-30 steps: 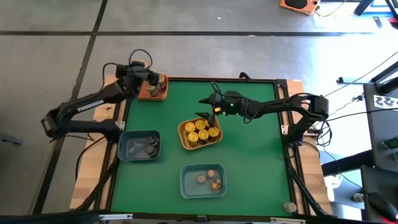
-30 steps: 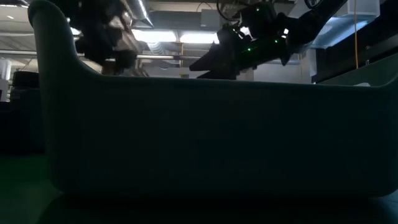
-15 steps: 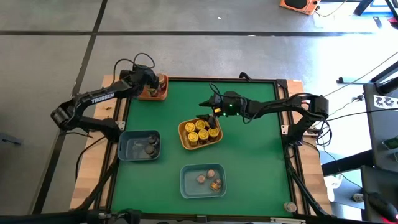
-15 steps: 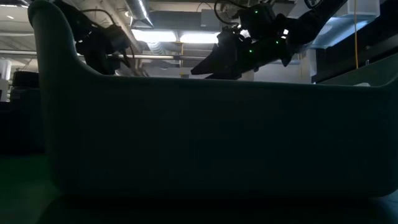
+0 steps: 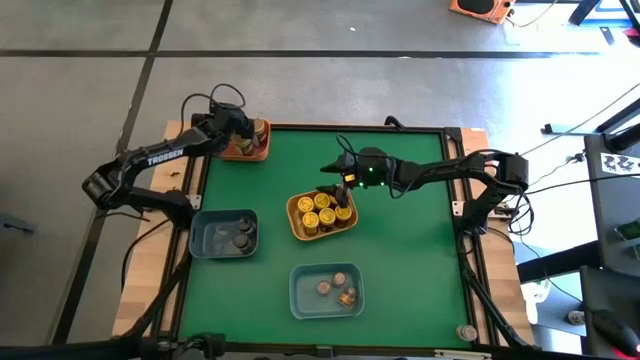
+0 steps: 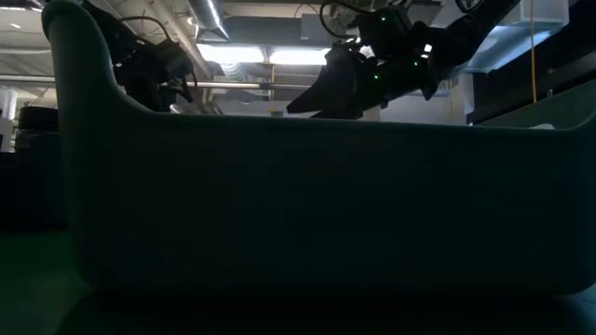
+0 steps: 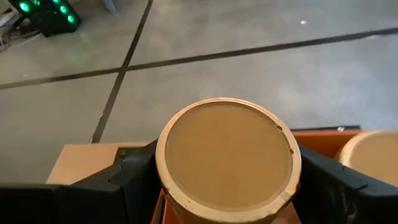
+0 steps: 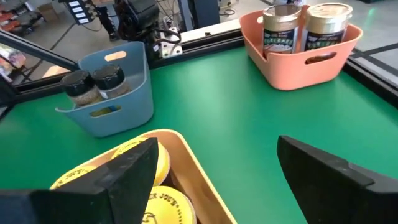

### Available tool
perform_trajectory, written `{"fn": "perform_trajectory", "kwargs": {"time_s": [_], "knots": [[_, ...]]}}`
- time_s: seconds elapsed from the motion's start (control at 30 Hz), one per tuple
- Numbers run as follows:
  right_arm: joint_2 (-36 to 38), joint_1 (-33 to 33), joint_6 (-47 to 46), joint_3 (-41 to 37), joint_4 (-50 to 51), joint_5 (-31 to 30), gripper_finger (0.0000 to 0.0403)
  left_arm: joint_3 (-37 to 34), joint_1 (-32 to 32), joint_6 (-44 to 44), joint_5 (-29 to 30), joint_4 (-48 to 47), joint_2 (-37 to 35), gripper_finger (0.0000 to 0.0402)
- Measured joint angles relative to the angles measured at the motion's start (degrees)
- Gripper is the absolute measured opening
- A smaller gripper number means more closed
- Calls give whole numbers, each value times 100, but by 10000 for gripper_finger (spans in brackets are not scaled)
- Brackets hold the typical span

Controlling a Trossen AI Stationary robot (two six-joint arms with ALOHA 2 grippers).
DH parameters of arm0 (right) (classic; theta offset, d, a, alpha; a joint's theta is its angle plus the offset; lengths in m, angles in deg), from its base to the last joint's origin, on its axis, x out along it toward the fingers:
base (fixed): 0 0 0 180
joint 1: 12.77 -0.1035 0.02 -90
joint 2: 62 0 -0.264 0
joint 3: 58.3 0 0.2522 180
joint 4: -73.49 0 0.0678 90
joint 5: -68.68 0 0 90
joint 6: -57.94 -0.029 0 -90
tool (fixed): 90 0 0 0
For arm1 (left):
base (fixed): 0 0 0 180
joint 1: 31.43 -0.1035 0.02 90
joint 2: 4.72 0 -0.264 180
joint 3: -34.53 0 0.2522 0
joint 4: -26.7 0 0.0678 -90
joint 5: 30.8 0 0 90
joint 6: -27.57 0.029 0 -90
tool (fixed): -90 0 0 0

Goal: Sort spices by type
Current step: Put the brown seasoning bottle into the orange bin

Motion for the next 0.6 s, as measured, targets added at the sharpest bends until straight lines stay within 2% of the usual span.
{"fn": "perform_trajectory", "kwargs": {"time_s": [0.17, 0.6], "knots": [[0, 0, -85, 0, -5, 183, 326, -115, 28, 68, 2, 124, 2, 288], [0, -245, 49, 0, -147, 198, 326, -277, 33, -1, 5, 339, 100, 292]]}}
